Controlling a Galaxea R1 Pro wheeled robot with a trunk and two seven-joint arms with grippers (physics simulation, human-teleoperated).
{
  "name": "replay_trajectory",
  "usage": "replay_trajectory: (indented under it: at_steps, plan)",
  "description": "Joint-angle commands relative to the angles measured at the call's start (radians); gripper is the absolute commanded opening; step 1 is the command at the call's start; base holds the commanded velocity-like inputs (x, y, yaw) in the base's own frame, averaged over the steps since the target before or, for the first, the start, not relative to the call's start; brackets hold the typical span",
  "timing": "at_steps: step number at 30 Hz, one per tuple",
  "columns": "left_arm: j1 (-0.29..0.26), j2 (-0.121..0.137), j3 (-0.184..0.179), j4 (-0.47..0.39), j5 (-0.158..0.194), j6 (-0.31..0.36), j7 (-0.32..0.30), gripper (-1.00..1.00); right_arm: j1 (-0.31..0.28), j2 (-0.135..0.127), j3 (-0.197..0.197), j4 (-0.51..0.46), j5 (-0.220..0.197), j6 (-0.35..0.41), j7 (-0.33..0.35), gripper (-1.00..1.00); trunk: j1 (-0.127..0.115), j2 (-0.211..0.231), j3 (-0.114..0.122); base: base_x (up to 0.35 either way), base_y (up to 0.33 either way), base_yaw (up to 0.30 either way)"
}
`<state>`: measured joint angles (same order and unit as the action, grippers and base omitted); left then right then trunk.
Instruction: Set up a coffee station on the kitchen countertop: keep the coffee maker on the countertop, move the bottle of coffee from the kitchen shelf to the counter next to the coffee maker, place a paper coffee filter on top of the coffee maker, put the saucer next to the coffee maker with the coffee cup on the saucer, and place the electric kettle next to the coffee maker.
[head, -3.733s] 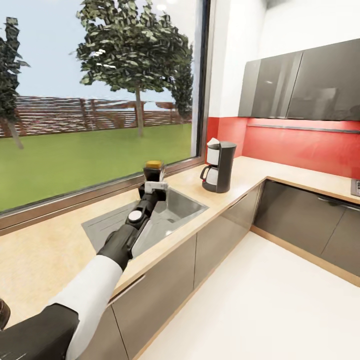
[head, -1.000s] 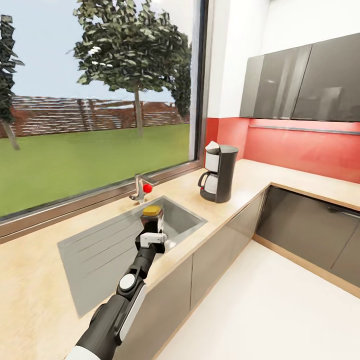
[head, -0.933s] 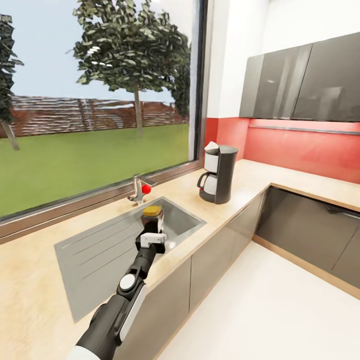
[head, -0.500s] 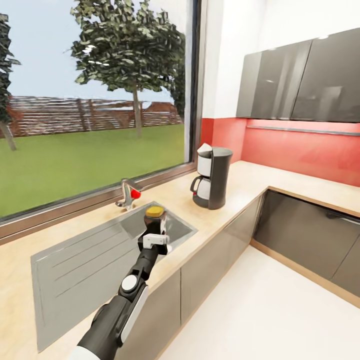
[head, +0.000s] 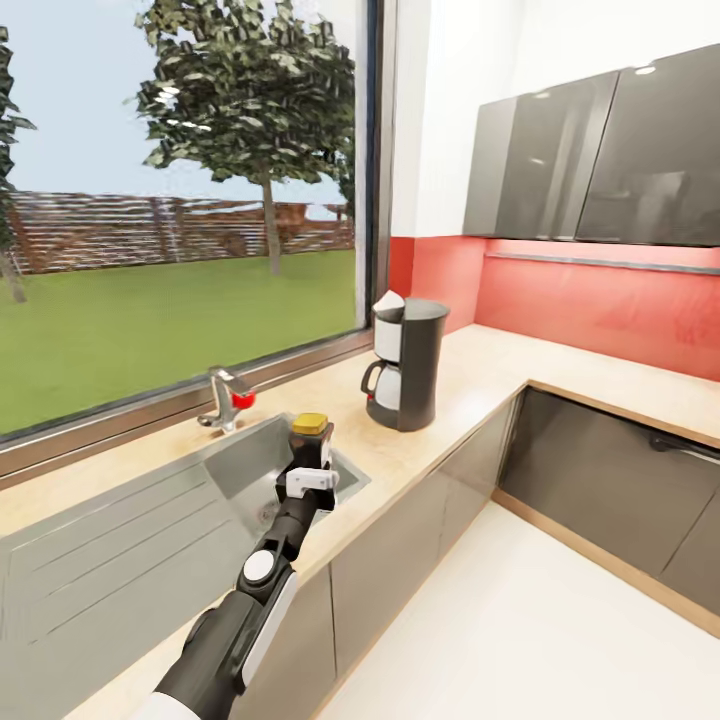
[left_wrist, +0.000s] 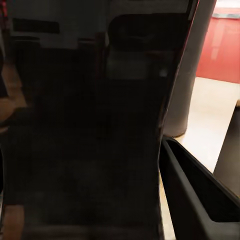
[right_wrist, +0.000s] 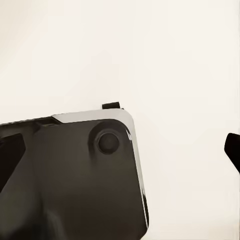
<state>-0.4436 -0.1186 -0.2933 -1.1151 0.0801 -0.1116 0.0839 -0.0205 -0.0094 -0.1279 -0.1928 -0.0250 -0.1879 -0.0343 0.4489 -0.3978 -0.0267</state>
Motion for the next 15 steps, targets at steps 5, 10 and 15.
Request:
replay_trajectory:
  at_steps: [5,10,15]
  plan:
    - [-0.001,0.001,-0.003,0.001,0.004,-0.003,0.007,-1.0,-0.001,0.0,-0.002,0.002,-0.003,-0.004,0.001,1.0,0.001,-0.002,-0.002,0.279,-0.206,0.0]
    - [0.0,0.002,-0.003,0.002,0.004,-0.003,0.008,-1.0,-0.001,0.0,-0.002,0.003,-0.003,-0.004,0.001,1.0,0.001,-0.002,-0.002,0.299,-0.171,0.0]
    - [0.0,0.002,-0.003,0.003,0.004,-0.003,0.008,-1.0,-0.001,0.0,-0.002,0.003,-0.003,-0.004,0.001,1.0,0.001,-0.002,-0.002,0.317,-0.123,0.0]
